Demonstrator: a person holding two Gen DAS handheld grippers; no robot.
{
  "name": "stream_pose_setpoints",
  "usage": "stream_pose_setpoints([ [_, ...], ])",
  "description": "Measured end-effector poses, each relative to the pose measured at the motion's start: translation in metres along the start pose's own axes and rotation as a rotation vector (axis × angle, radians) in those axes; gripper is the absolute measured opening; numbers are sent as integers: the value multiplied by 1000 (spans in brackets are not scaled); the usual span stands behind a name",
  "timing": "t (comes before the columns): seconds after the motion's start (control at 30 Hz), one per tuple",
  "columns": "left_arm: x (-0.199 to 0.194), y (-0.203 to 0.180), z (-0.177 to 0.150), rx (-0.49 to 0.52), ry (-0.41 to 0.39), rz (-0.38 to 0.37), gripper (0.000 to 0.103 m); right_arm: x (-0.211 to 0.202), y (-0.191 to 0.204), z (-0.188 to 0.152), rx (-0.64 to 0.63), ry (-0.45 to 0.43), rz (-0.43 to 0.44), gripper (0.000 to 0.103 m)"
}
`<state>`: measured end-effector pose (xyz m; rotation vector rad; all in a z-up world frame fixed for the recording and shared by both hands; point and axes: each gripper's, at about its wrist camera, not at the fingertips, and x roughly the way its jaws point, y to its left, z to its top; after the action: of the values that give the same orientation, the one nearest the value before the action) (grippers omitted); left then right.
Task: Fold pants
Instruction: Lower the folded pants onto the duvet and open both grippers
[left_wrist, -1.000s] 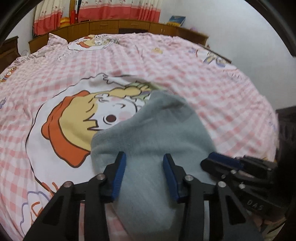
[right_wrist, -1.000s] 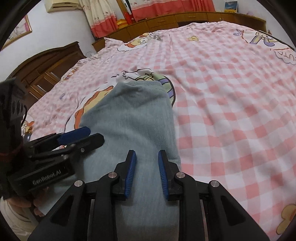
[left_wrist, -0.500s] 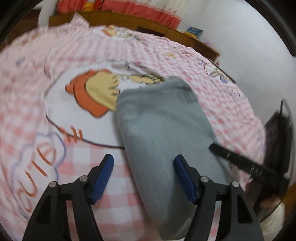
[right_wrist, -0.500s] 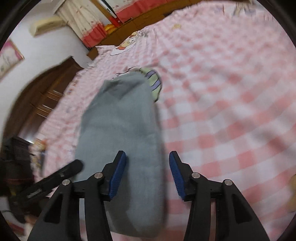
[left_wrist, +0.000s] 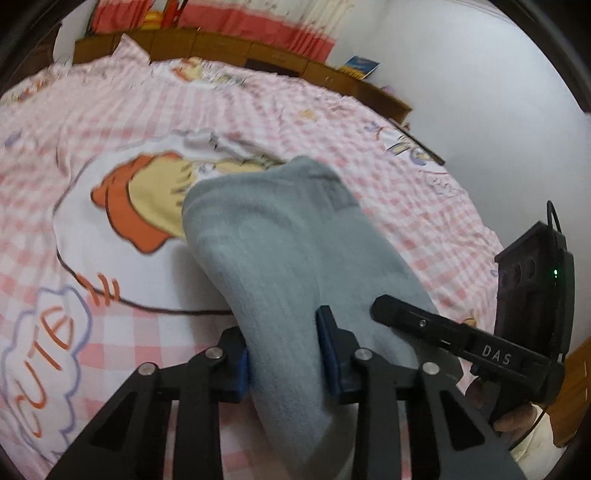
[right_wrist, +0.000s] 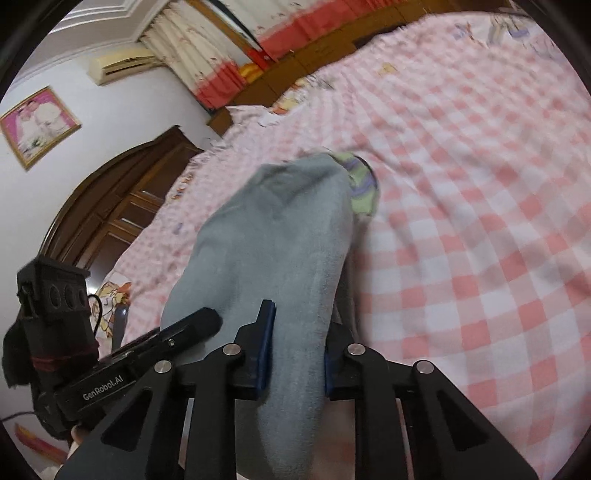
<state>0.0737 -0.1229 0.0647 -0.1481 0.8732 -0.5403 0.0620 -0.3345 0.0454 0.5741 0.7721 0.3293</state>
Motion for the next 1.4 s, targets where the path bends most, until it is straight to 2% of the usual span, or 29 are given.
stream_pose_setpoints([
  [0.2,-49,5,18,65,-64,27,31,0,52,1,-62,-29,63,22],
  [0.37,-92,36,23,119,-96,100,31,32,97,-8,-110,-2,106,22],
  [0.47,-101,57,19,120,-96,134,31,56,112,-16,-150,18,76,22],
  [0.57,-96,92,11,70,-87,122,32,83,119,-26,-209,57,-1,22],
  [0.67,-73,124,-2,10,-39,119,35,98,115,-36,-240,85,-64,26],
  [0.73,-57,141,-13,-31,-11,121,40,101,112,-37,-247,103,-85,31],
  [0.8,-55,153,-19,-88,-23,116,53,96,110,-34,-238,119,-82,31],
  [0.83,-57,155,-20,-111,-26,110,54,93,110,-32,-237,121,-87,31],
  [0.93,-71,154,-21,-129,-28,131,54,76,115,-30,-259,98,-122,31],
  [1.0,-87,144,-21,-102,-51,194,54,61,124,-32,-269,93,-133,30],
  [1.13,-116,119,-26,-43,-92,336,54,33,141,-36,-311,63,-85,30],
  [1.23,-135,100,-33,-41,-139,311,54,25,152,-44,-333,70,-23,30],
  [1.27,-138,94,-36,-41,-158,294,48,28,154,-49,-353,83,-17,30],
  [1.3,-141,89,-38,-39,-171,276,36,33,155,-52,-364,94,-32,30],
  [1.37,-136,79,-43,-17,-164,238,31,46,149,-60,-376,126,-81,28],
  [1.4,-128,77,-46,-7,-135,238,27,51,144,-63,-375,139,-102,28],
])
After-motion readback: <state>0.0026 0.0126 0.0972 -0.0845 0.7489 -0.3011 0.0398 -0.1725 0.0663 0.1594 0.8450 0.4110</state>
